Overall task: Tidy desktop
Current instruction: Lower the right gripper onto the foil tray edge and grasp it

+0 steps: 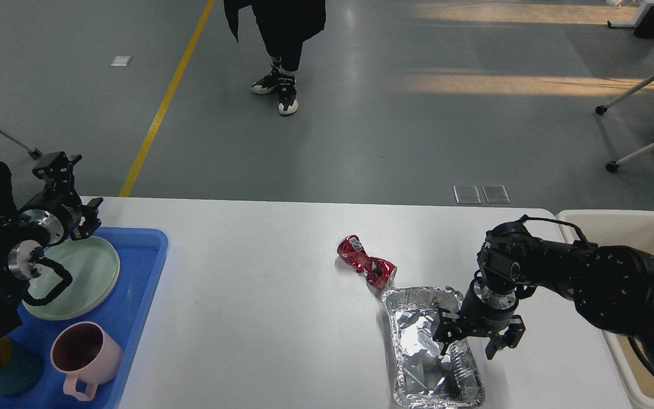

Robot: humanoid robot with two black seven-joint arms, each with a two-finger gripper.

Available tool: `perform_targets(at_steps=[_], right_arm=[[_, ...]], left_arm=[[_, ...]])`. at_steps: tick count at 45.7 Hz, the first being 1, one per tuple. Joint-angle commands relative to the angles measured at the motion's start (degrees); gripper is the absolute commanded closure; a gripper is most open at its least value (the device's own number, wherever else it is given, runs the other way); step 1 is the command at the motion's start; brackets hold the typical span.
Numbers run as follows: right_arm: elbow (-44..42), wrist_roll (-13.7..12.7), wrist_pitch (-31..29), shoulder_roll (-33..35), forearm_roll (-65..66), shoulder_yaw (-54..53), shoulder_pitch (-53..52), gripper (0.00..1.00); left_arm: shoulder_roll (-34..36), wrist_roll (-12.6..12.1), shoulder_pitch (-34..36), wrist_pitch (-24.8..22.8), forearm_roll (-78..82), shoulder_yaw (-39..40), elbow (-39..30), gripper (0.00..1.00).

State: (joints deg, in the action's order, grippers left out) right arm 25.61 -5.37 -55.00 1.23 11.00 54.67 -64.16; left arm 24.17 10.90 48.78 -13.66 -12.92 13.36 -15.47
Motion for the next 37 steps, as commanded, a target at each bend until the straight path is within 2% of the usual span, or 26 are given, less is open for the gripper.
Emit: perform_targets(at_steps=[1,5,8,37], right_arm=[[-1.4,-0.1,0.0,0.0,-0.1,-0.1,0.1,0.79],[-1.7,-0.1,0.0,0.0,-0.1,-0.2,0.2,0.94],[-1.6,-0.1,0.0,0.0,-0.1,-0.3,0.2,0.99],[-1.2,0.0,0.0,0.3,-3.1,-0.3,-1.7,1.0]], left_arm=[[0.0,0.0,0.0,0.0,0.0,0.0,0.0,0.04],[0.0,0.0,0.0,0.0,0.0,0.0,0.0,0.04],[0.0,0.0,0.0,0.0,0.0,0.0,0.0,0.04],[0.0,0.0,0.0,0.0,0.0,0.0,0.0,0.04]])
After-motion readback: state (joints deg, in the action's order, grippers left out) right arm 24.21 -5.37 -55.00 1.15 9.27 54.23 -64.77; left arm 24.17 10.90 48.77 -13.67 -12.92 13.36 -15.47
